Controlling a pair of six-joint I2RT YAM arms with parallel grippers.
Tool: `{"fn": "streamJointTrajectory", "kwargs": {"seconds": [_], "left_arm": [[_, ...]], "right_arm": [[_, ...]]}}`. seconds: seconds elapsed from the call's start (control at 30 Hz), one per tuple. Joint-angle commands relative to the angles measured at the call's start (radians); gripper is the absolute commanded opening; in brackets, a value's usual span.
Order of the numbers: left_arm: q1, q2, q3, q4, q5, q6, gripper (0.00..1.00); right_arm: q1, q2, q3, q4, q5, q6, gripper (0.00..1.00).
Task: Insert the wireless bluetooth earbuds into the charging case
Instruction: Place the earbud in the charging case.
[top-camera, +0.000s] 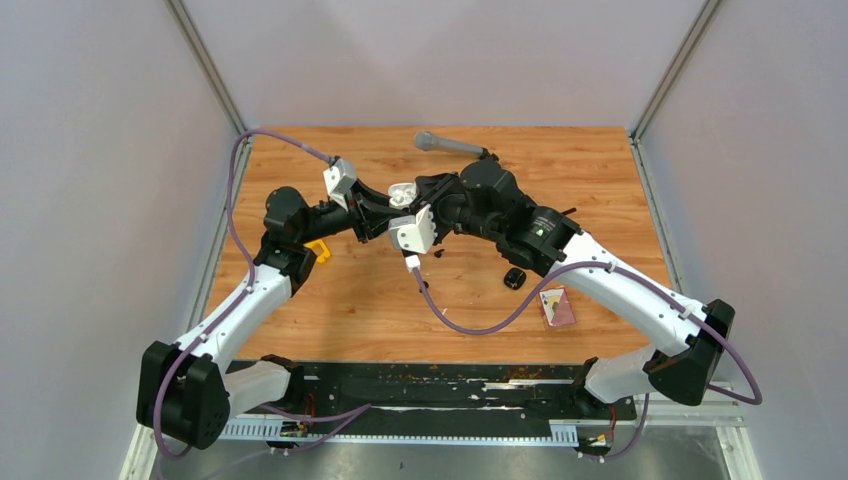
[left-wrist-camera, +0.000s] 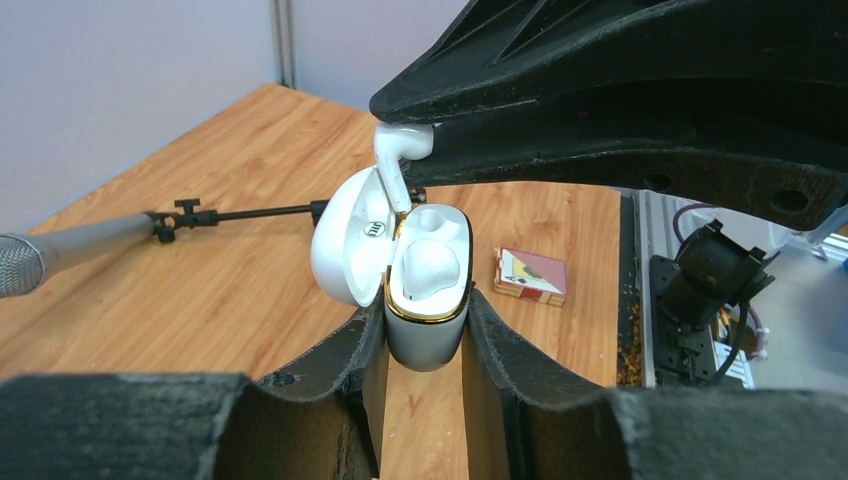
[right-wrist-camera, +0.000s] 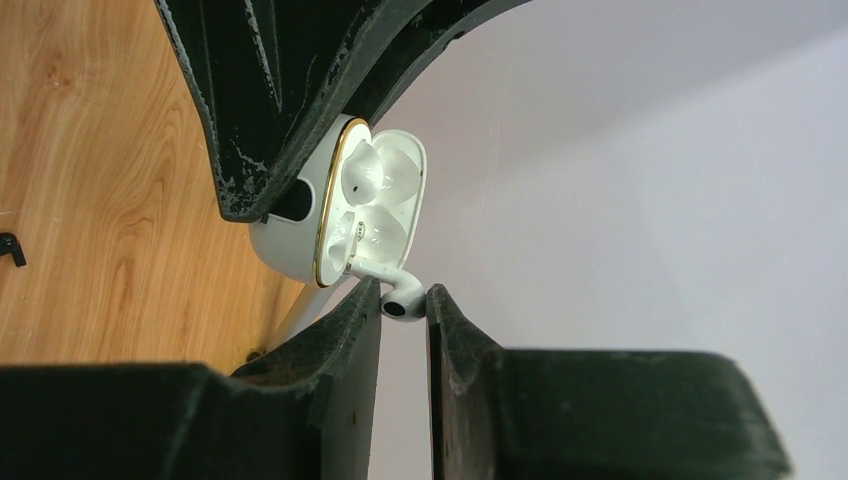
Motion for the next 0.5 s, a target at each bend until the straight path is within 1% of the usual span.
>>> {"fn": "streamJointTrajectory", "kwargs": {"seconds": [0.0, 0.13, 0.3, 0.47], "left_arm": [[-0.004, -0.027, 0.01, 0.058, 0.009, 0.016, 0.01], [-0.004, -0.027, 0.009, 0.058, 0.005, 0.017, 0.01], [-0.004, -0.019, 0.016, 0.05, 0.009, 0.025, 0.0], [-0.004, -0.009, 0.029, 0.051, 0.005, 0.029, 0.0]], "right_arm": [[0.004, -0.031, -0.004, 0.054, -0.003, 0.012, 0.07], [0.0, -0.026, 0.02, 0.045, 0.001, 0.039, 0.06], [-0.002, -0.041, 0.005, 0.042, -0.013, 0.044, 0.06], [-0.005, -0.037, 0.016, 0.049, 0.006, 0.06, 0.06]]}}
